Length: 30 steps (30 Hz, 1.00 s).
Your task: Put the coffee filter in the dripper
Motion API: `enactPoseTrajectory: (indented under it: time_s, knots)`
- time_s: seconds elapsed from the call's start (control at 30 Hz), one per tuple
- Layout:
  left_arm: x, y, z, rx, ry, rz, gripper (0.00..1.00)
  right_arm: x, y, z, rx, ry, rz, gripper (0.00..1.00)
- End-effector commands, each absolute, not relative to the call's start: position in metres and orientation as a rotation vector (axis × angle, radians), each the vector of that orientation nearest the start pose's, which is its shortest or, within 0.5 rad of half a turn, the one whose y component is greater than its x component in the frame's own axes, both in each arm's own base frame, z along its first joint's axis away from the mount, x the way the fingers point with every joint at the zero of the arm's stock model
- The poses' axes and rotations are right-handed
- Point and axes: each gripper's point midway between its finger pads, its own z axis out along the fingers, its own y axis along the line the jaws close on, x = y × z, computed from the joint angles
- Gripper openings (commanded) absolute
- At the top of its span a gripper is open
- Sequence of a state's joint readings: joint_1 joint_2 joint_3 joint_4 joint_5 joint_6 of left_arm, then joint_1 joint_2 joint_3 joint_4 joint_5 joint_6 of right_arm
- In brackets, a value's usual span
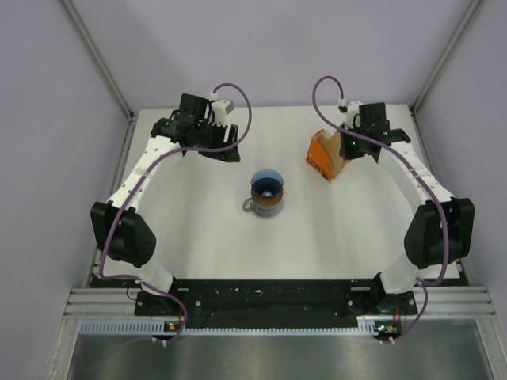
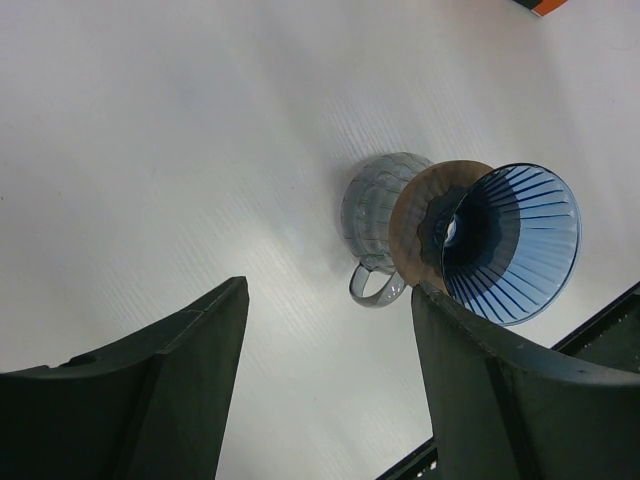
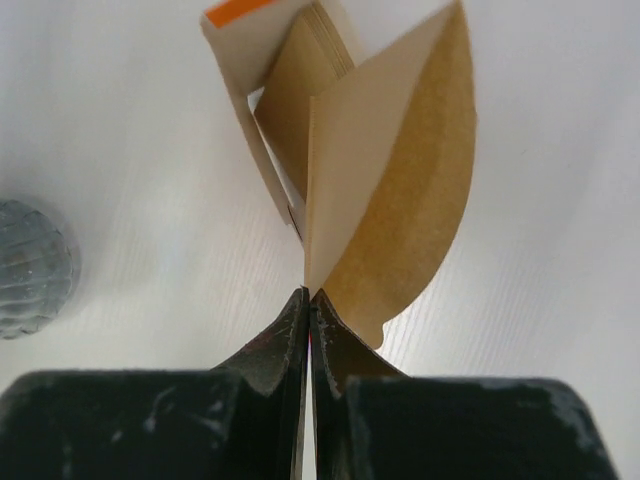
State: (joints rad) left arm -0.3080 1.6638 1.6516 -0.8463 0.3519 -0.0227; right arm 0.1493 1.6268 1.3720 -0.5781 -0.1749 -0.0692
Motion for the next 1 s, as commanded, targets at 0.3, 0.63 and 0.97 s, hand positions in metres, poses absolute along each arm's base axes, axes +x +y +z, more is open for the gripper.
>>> enactPoseTrajectory:
  time_s: [0.3,0.63,0.97]
  knots:
    - [0.374,-0.175,0.283,0.565,2.249,-0.650,0.77,0.350,0.184,0.324,-1.001,1.750,-0.086,0.00]
    - [0.341,-0.157,0.337,0.690,2.151,-0.679,0.81,0.278,0.289,0.304,-1.663,1.251,-0.364,0.00]
    - [0.294,-0.199,0.337,0.908,2.100,-0.750,0.82,0.261,0.320,0.291,-1.844,1.069,-0.398,0.00]
